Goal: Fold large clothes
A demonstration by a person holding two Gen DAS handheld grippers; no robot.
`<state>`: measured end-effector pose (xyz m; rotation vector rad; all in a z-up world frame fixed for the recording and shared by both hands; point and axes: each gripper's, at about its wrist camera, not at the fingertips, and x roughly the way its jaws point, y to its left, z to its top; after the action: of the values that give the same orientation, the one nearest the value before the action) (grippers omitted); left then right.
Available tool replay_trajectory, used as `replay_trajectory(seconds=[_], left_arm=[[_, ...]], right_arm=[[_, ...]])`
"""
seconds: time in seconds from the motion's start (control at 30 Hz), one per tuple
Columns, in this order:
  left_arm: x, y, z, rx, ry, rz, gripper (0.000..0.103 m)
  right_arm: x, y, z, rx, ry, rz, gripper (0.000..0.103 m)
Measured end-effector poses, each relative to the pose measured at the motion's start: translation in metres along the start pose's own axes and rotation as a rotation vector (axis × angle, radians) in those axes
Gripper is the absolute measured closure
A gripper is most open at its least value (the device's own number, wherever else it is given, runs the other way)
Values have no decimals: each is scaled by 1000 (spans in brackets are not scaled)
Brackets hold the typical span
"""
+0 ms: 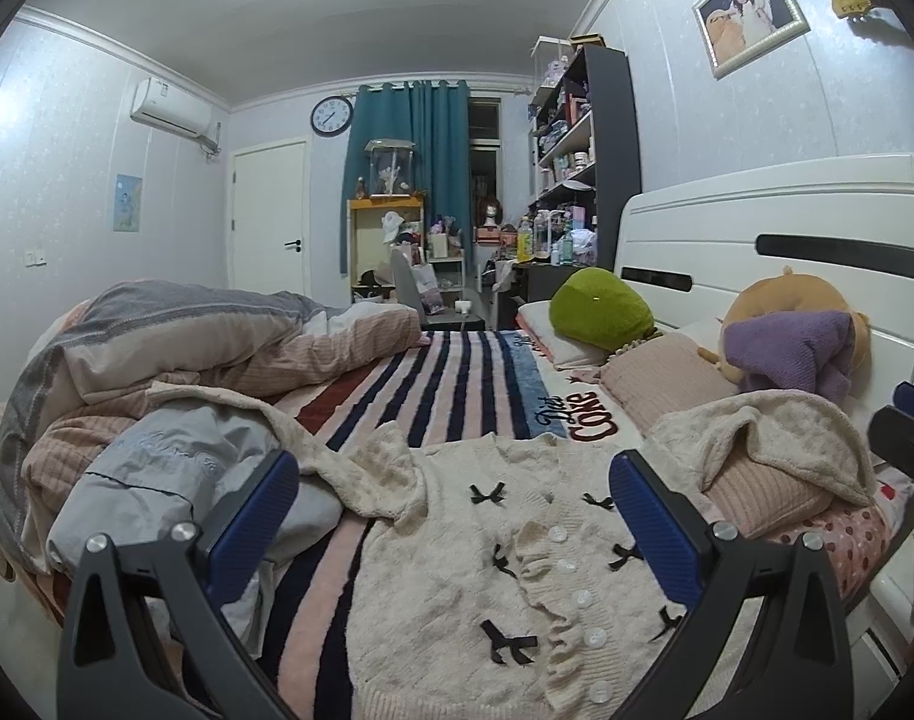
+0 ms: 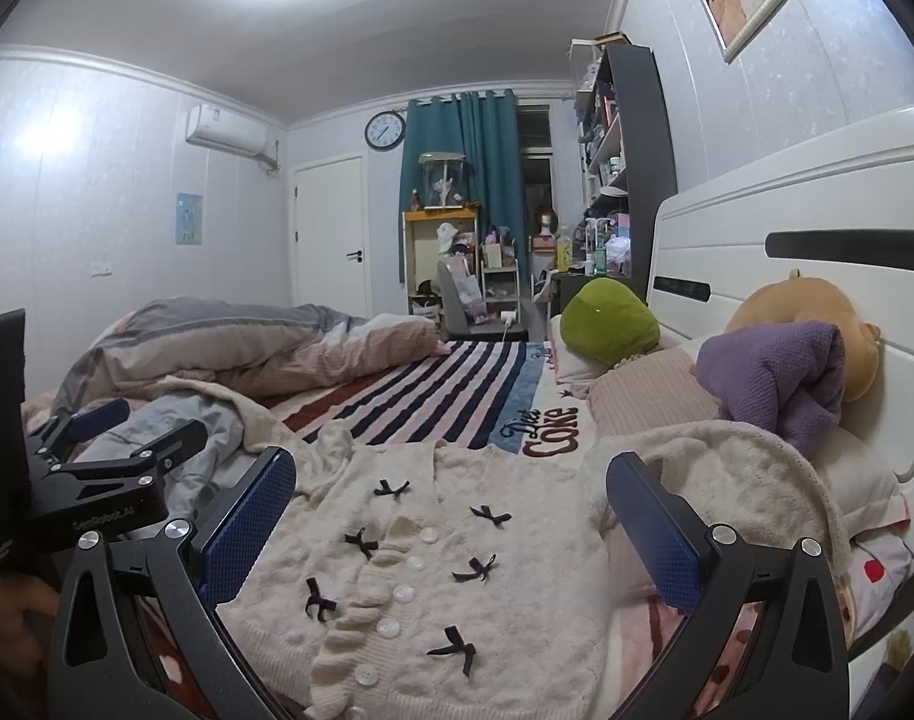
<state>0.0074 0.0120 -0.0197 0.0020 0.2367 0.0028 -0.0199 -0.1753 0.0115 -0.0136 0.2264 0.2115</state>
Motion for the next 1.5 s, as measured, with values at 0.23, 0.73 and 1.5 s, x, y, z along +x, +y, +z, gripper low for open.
replay_trajectory(seconds=[0.23,0.73,1.5], left_arm=[[15,4,-6,11,27,10,1],[93,50,1,12,135,22,1],[300,339,20,-567,446,114,36]], right_arm=[[13,4,-6,-6,20,17,0],[75,3,4,-17,48,51,0],[209,-31,3,51,183,66,0]])
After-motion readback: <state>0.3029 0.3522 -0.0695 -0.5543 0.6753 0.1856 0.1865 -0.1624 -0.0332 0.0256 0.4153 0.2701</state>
